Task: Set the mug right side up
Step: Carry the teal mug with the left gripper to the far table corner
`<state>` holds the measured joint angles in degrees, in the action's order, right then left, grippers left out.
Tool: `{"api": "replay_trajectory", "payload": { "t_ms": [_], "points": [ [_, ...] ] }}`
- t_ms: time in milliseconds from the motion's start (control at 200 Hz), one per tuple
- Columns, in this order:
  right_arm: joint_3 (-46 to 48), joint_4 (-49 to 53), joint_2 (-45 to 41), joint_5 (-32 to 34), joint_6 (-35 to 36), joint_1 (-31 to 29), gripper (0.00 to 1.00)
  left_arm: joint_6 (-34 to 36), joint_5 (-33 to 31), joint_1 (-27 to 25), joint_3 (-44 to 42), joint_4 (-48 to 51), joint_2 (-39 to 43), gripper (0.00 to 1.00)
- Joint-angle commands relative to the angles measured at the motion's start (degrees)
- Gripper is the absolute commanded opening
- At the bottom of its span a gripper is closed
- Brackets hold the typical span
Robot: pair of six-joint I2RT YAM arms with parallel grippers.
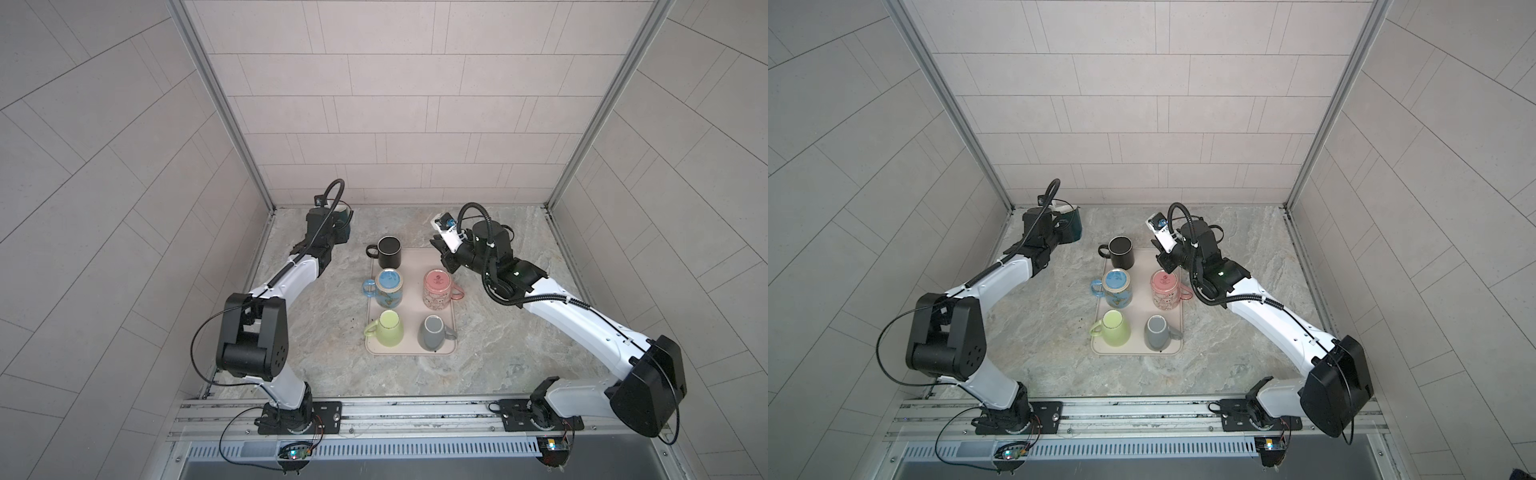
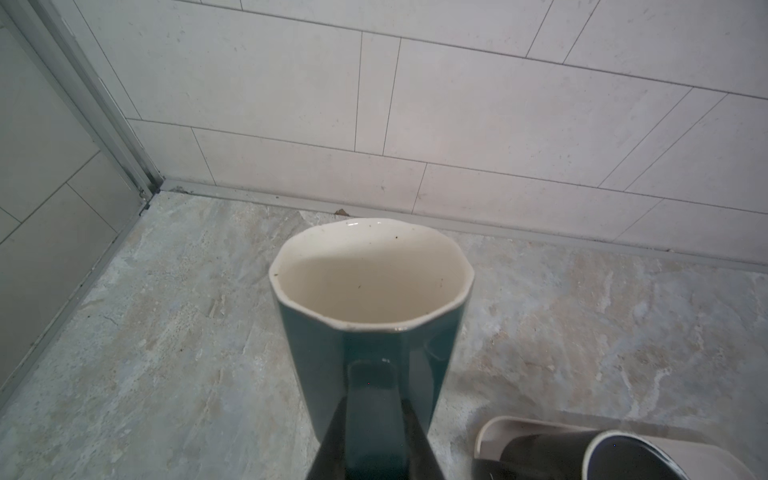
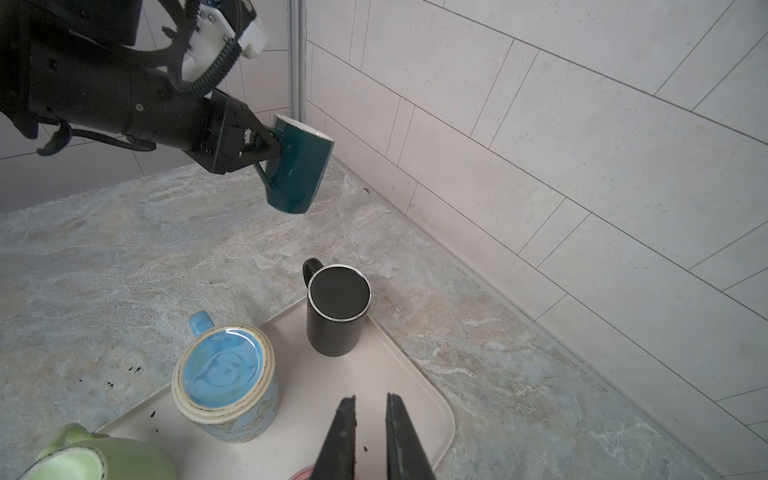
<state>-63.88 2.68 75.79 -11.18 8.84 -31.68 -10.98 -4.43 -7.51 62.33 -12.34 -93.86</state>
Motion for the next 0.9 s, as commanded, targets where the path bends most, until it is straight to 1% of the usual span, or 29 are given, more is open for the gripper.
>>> {"api": "replay_trajectory", "payload": {
  "t_ms": [0,130,405,801,891],
  "points": [
    [0.38,-2.45,-1.18,-0.63,-1.57,0.52,0.15,1.23,-4.46,0.09,-1.47,-17.07,-1.14,0.00],
    [0.33,-2.62,-0.90,-1.20,-1.99,0.82,0.15,1.64,-7.43,0.11,-3.84,-23.21,-3.35,0.00],
    [0.57,-2.68,-0.71,-1.34,-2.68,1.14,0.14,1.85,-11.16,0.09,-5.37,-31.73,-8.44,0.00],
    [0.68,-2.15,-1.13,-1.18,-3.32,1.28,0.13,2.90,-13.96,0.21,-3.71,-36.42,-14.68,0.00],
    [0.58,-2.10,-1.18,-1.16,-3.72,1.30,0.13,2.89,-14.42,0.30,-3.30,-38.80,-16.30,0.00]
  ]
}}
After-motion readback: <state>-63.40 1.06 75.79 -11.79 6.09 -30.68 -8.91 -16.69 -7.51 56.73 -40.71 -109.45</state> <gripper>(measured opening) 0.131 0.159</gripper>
